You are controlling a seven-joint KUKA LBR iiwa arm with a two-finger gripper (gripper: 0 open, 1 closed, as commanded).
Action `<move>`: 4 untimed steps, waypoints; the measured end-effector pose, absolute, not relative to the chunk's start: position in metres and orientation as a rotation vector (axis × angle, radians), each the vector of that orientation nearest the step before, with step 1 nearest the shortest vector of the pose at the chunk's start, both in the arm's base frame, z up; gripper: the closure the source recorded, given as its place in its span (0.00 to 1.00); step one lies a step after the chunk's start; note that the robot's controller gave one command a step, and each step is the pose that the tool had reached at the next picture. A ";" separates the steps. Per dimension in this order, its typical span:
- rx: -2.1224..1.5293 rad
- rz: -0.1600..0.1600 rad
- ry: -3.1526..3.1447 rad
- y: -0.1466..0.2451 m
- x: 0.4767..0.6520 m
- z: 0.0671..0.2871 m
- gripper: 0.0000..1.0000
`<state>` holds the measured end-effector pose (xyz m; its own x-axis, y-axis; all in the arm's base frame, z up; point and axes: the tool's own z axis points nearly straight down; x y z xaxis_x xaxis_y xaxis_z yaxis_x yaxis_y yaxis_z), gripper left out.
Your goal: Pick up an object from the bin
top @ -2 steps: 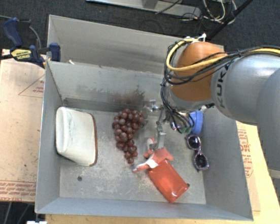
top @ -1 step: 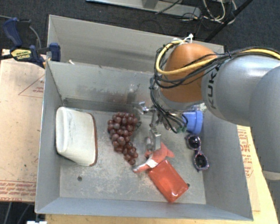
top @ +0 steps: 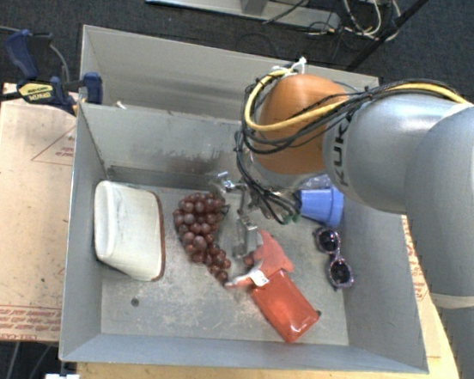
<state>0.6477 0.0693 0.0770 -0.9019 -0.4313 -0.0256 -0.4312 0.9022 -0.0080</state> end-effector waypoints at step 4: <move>-1.099 -0.012 2.896 0.131 0.654 0.074 1.00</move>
Offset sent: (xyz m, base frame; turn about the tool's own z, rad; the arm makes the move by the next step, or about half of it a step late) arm 0.0076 0.0565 -0.0070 -0.2131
